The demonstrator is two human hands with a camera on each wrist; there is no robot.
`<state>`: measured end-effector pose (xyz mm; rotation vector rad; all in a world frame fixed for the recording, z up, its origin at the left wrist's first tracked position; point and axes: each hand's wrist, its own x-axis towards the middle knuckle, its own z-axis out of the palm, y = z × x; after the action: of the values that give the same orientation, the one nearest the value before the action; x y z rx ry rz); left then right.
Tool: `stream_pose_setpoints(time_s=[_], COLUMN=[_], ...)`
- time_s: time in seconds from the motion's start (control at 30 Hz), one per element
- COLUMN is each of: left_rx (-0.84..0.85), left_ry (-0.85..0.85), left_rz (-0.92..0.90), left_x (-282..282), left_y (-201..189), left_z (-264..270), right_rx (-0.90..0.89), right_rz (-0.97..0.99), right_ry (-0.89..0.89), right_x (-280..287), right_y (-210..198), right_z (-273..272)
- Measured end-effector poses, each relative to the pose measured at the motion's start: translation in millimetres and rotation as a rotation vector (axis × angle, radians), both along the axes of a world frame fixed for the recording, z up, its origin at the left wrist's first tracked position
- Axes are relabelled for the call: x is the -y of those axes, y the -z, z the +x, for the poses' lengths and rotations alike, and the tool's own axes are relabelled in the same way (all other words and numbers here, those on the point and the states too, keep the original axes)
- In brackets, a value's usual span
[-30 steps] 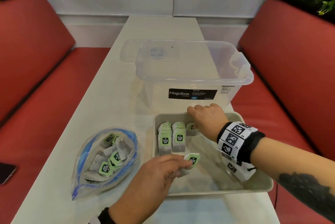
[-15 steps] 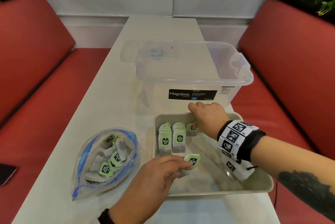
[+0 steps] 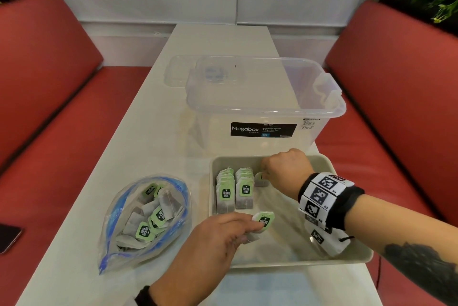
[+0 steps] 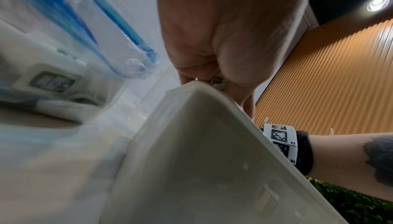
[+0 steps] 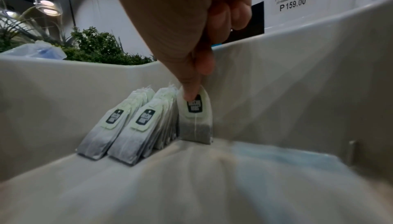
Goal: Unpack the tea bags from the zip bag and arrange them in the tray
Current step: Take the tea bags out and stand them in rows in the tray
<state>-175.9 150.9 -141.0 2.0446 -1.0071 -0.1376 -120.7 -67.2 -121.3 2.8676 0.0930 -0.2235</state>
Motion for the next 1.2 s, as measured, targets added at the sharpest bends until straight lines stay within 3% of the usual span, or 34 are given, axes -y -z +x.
stream_pose_setpoints(time_s=[0.23, 0.77, 1.07, 1.2], left_rx=[0.056, 0.116, 0.111, 0.010], left_ry=[0.006, -0.012, -0.005, -0.013], left_rz=[-0.041, -0.034, -0.028, -0.043], left_x=[1, 2, 3, 2], left_y=[5, 5, 4, 4], left_z=[1, 1, 2, 4], right_rx=[-0.022, -0.014, 0.016, 0.046], right_rz=[0.002, -0.035, 0.030, 0.067], right_ry=[0.070, 0.023, -0.016, -0.018], right_x=[2, -6, -2, 0], right_y=[-1, -1, -3, -6], right_z=[2, 0, -1, 0])
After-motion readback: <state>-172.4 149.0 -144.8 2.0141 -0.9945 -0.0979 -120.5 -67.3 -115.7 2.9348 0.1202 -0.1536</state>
